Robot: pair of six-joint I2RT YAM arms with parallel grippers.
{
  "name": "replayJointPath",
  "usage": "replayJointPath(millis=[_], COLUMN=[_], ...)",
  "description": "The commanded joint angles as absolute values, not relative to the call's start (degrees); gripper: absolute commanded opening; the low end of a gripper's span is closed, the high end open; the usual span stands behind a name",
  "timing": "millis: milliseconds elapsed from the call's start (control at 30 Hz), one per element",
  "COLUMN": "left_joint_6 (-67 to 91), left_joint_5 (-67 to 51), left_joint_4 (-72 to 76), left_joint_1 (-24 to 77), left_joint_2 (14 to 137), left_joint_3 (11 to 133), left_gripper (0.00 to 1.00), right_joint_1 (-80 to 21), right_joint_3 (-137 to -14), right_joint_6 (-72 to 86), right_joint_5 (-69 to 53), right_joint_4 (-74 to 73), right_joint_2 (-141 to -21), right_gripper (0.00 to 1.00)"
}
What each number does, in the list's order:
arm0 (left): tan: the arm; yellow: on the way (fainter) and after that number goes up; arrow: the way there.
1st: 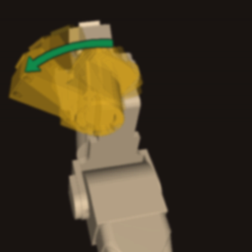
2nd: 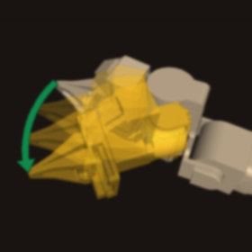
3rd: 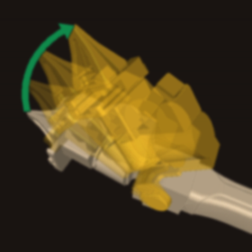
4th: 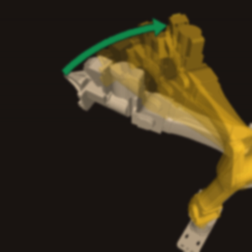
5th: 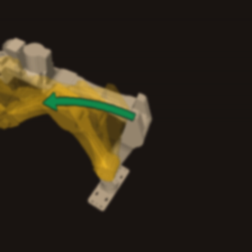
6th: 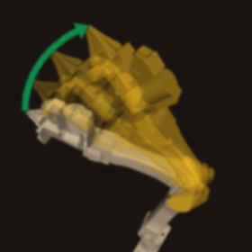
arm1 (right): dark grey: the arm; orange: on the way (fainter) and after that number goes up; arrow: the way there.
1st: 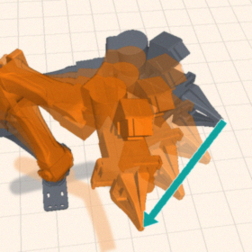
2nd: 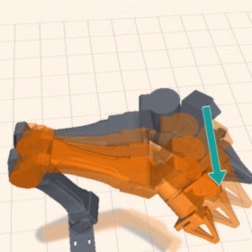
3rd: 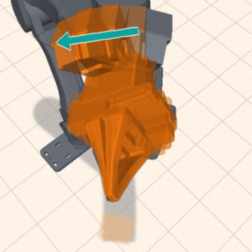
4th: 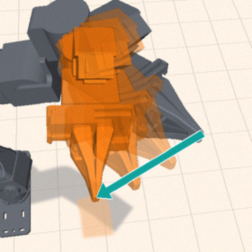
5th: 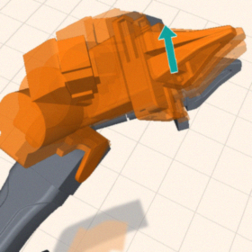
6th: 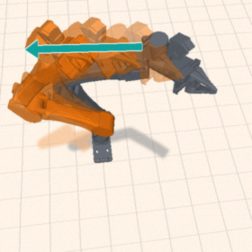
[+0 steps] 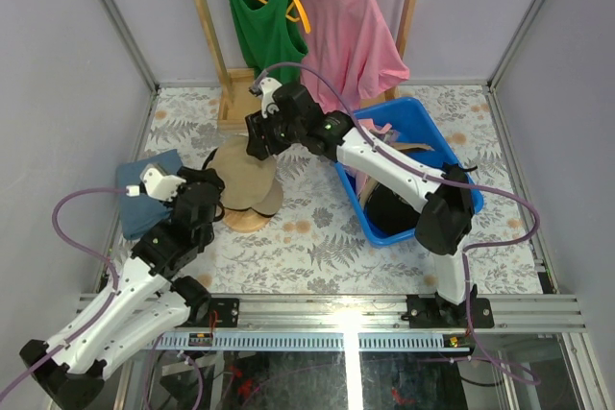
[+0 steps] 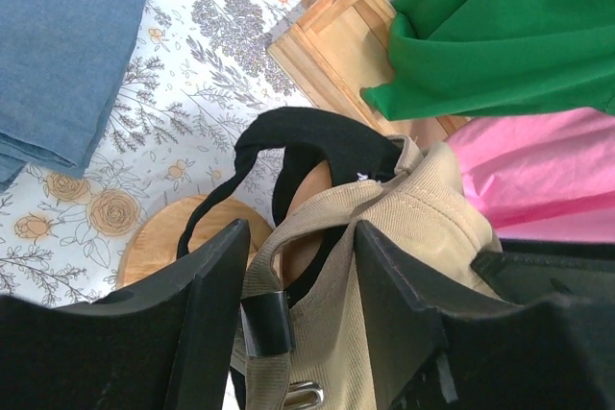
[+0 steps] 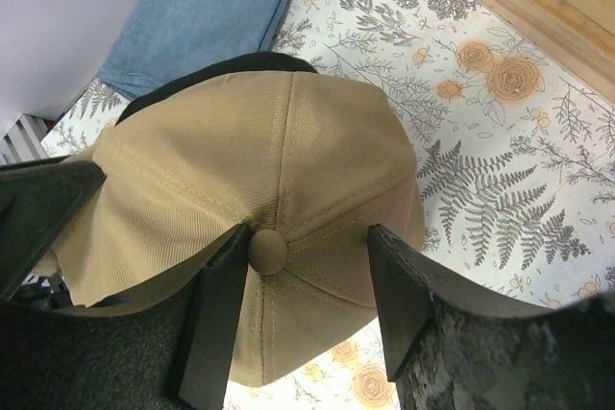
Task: Stack the hats
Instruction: Stack the hat on the hat.
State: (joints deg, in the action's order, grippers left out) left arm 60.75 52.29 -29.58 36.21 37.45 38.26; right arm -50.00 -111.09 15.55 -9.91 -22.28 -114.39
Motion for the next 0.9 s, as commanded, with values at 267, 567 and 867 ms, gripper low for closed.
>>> replayJointPath(millis=[267, 567, 867], left_joint_6=[53.7, 52.1, 54.5], left_joint_5=[39.2, 36.3, 35.7], left_joint_4=[-26.2, -25.2, -29.3], left_joint_1=[25.4, 24.2, 24.3], left_joint_2=[41.4, 40.1, 31.8], left_joint_3=[33.6, 32.4, 34.8], left_gripper=[0.41, 0.30, 0.31], right_joint_1=[-50.4, -51.6, -52.7], right_joint_3=[-107.0, -105.2, -105.5], right_joint_6=[14.6, 15.5, 15.7], right_joint_5=[-7.3, -7.2, -6.9], right_joint_4=[-21.1, -20.1, -20.1], right_joint_2=[-107.6, -106.6, -107.0], right_gripper=[0.59, 0.59, 0.59])
